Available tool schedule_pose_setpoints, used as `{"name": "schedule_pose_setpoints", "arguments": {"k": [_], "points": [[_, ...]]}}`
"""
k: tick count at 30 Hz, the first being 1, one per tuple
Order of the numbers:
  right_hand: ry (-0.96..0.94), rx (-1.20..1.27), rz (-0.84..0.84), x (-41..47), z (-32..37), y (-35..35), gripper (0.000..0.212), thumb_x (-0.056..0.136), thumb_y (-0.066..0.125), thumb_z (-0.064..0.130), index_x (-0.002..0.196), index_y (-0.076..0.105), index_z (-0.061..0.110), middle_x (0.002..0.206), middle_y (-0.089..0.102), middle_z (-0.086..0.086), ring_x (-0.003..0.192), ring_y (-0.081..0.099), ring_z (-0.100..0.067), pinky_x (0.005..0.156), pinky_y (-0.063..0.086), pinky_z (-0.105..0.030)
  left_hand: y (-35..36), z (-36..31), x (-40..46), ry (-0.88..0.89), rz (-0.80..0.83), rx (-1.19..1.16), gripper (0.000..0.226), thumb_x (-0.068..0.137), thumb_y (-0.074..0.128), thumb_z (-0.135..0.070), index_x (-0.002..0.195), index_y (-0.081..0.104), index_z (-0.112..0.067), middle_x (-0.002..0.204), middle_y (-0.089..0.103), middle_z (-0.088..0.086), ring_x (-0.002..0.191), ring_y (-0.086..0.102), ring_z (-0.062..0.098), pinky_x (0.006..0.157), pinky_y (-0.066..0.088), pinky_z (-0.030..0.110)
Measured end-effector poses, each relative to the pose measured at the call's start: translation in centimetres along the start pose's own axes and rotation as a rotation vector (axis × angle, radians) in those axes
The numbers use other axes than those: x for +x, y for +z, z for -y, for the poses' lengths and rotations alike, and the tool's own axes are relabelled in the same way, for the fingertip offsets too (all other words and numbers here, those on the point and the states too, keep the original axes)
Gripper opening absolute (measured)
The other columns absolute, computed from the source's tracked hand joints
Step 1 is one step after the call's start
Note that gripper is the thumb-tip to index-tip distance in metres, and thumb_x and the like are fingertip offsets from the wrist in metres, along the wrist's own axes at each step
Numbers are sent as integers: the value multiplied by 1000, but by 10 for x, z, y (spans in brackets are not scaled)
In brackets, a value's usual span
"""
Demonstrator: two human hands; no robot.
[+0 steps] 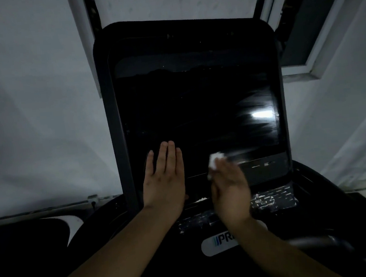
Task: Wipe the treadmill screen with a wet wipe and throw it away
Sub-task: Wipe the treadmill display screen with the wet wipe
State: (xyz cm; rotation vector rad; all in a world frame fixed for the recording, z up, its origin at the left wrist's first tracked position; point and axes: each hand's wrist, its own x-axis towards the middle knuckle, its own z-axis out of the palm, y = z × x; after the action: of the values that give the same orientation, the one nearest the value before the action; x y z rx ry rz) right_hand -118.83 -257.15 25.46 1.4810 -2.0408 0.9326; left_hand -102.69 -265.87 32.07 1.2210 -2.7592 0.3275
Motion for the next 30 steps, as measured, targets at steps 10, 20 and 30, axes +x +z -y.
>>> {"name": "schedule_pose_setpoints", "arguments": {"k": [10,20,30], "points": [[-39,-39,8,18,-63,-19,35,82,55,8,112,75,8,130,67,-11,125,62,-27,115,37,-52,-15,-20,5,21,-29,-45,120,90,62,-60,155,-22,-3,163,-33,21,150,-33,35,123,-9,57],[20,-98,96,23,-89,-33,41,79,68,-5,118,72,9,136,64,-13,128,59,-26,116,37,-52,-17,-85,58,126,-2,-16,119,90,65,-55,157,-18,-2,166,-25,20,153,-26,34,123,-8,56],[404,-84,-32,36,-132,-47,27,86,68,-3,111,73,5,131,67,-15,114,64,-39,99,50,-49,-15,-85,59,131,14,13,111,95,61,-48,156,-20,-1,165,-26,22,152,-26,37,123,-8,58]]}}
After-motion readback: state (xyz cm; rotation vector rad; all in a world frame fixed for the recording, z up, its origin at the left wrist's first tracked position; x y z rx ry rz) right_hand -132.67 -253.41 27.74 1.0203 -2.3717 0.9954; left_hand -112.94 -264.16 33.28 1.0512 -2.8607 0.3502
